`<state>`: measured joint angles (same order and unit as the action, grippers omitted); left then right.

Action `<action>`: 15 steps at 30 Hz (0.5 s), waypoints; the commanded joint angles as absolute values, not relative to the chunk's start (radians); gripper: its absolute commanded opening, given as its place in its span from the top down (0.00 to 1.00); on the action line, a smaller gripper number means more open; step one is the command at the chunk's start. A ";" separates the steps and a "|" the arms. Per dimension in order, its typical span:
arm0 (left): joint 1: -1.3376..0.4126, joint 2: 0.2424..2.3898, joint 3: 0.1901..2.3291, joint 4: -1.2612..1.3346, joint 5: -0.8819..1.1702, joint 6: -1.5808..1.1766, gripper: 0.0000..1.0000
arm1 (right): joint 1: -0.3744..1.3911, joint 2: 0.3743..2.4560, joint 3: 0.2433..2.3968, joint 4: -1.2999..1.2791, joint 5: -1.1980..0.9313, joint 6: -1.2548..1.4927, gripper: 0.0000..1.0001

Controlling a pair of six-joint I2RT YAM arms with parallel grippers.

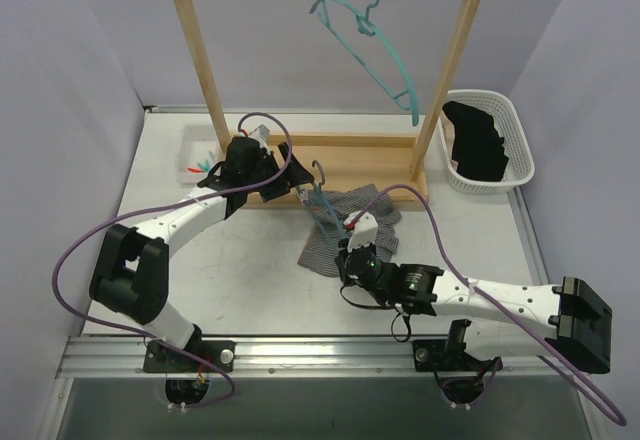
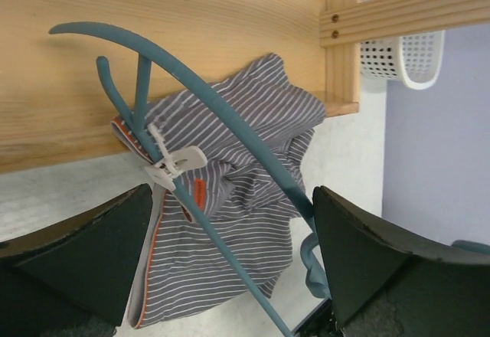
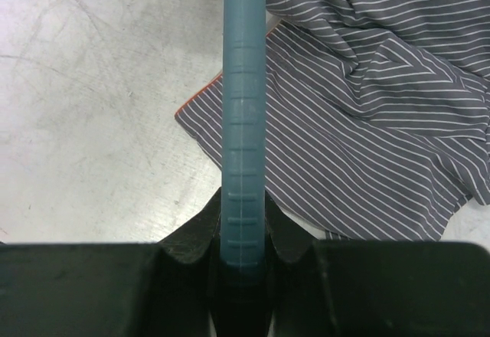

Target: Remove the underwear clipped to the hanger

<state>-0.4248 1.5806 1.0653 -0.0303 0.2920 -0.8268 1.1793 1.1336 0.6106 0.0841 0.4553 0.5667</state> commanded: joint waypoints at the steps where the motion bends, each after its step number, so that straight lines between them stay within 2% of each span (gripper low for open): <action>1: -0.428 1.598 1.095 -0.084 0.200 -0.776 0.05 | 1.189 1.078 0.618 0.123 0.486 0.555 1.00; 4: -0.428 1.592 1.082 -0.092 0.167 -0.773 0.01 | 1.187 1.043 0.612 0.120 0.506 0.563 1.00; 8: -0.440 1.563 1.052 -0.063 0.144 -0.796 0.00 | 1.187 1.003 0.606 0.107 0.551 0.575 1.00; 9: -0.440 1.562 1.049 -0.061 0.146 -0.801 0.05 | 1.187 1.000 0.607 0.104 0.557 0.583 1.00; 15: -0.440 1.487 0.919 0.127 0.158 -0.920 0.07 | 1.187 0.988 0.606 0.080 0.618 0.617 1.00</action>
<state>-0.4419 1.5448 0.9859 0.0380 0.1978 -0.8700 1.1854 1.0256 0.6010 0.0299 0.4839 0.5835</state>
